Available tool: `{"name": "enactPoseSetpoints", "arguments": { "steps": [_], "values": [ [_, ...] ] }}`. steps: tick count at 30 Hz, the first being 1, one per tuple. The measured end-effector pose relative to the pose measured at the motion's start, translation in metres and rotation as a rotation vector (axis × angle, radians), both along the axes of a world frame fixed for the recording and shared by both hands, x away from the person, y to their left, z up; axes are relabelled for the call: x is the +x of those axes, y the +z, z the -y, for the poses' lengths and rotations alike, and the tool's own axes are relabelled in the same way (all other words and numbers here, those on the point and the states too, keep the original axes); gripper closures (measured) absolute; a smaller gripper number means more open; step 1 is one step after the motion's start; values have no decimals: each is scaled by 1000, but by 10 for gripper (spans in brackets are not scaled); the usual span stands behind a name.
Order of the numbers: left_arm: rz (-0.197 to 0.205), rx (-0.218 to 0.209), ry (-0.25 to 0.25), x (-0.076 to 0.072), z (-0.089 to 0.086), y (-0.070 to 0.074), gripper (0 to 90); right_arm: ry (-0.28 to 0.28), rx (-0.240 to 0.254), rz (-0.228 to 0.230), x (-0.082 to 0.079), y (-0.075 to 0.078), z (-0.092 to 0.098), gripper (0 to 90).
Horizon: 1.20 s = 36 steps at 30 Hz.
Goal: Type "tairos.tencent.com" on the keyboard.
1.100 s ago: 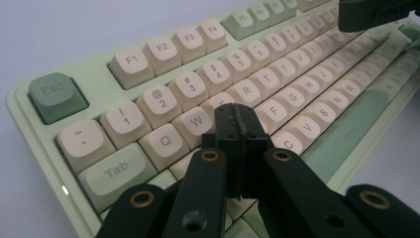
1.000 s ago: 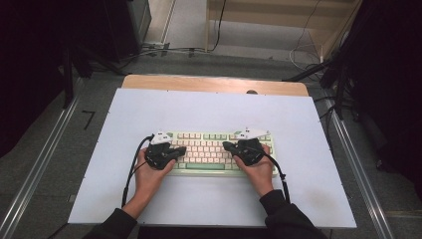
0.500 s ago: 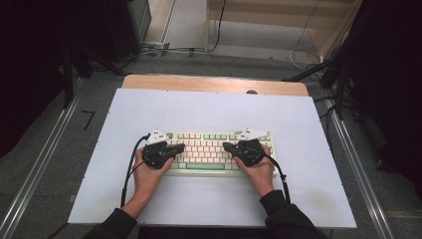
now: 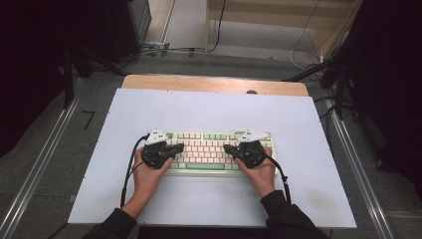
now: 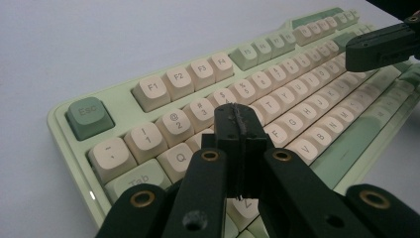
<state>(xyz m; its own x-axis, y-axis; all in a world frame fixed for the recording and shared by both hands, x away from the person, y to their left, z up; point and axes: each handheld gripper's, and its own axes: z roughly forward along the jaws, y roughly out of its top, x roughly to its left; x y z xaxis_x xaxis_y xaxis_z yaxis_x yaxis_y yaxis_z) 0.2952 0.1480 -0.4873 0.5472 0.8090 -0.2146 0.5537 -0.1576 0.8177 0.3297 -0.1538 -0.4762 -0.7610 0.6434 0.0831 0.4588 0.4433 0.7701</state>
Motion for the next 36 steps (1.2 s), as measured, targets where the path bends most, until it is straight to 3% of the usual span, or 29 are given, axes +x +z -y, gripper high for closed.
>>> {"name": "enactPoseSetpoints", "arguments": {
  "steps": [36],
  "values": [
    [5, -5, 8, -1, -4, 1, 900, 15, -43, -39, -16, -9, 6, 876]
  ]
}}
